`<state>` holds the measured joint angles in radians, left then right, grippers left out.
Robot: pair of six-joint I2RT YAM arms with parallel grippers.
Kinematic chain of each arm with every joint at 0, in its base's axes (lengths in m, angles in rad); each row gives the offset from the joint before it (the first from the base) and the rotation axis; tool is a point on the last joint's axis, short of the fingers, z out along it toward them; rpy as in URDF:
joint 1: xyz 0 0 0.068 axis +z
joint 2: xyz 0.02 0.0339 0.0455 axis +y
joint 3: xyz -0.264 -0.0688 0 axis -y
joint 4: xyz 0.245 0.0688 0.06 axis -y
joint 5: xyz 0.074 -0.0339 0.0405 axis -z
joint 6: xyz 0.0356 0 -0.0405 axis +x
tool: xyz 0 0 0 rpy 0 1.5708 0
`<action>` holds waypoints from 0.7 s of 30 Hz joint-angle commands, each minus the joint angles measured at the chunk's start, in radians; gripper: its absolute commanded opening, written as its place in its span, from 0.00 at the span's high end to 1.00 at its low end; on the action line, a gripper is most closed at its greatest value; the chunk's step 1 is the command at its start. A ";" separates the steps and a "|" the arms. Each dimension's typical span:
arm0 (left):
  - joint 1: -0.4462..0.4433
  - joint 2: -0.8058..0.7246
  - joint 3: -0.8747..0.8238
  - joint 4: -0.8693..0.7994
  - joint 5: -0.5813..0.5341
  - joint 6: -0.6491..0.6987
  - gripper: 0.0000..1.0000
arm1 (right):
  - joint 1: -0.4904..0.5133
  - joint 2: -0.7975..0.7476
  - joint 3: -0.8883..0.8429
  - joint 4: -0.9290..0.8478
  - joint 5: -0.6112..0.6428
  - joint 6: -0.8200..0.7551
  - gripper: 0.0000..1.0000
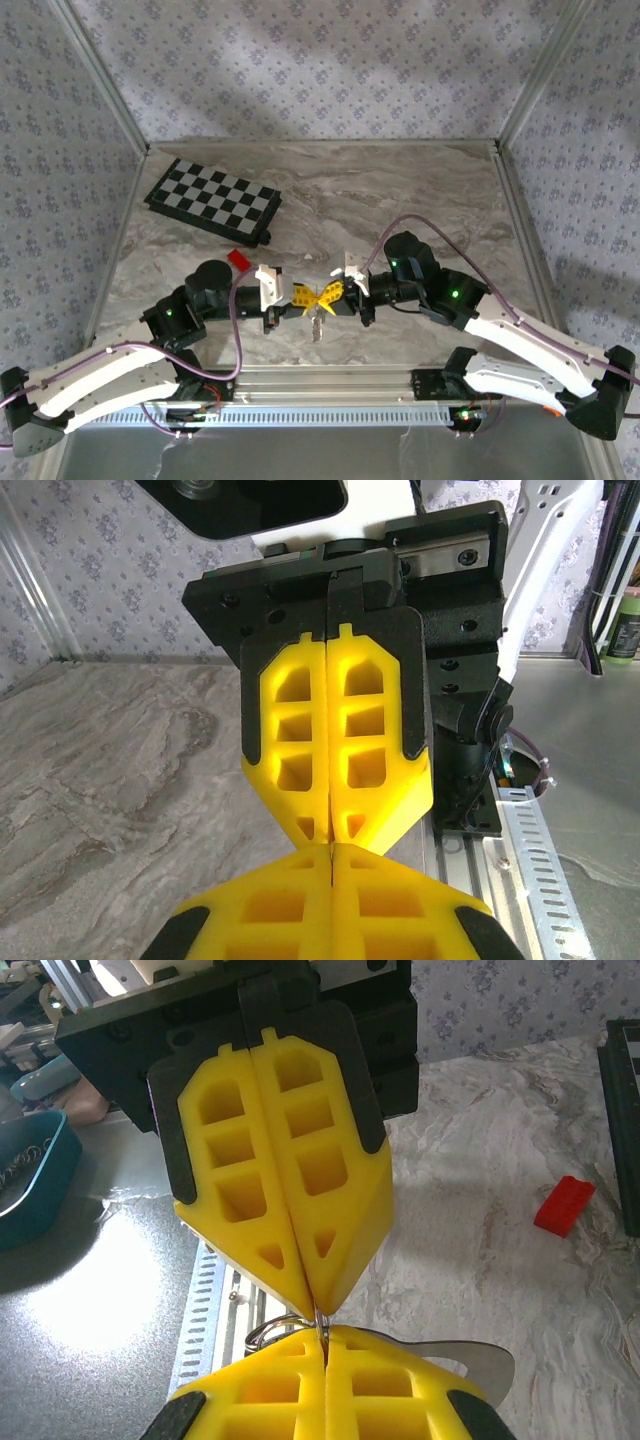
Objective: Put the keys on the keyring
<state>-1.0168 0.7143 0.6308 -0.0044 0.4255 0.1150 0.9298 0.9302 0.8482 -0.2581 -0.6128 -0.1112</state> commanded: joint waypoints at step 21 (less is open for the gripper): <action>-0.008 0.038 0.177 -0.267 -0.091 0.033 0.66 | 0.143 0.086 0.274 -0.451 0.384 -0.221 1.00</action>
<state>-1.0176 0.7338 0.7799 -0.2474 0.3077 0.1310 1.0595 1.0016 1.0637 -0.5953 -0.2985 -0.2707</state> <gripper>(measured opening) 0.336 0.062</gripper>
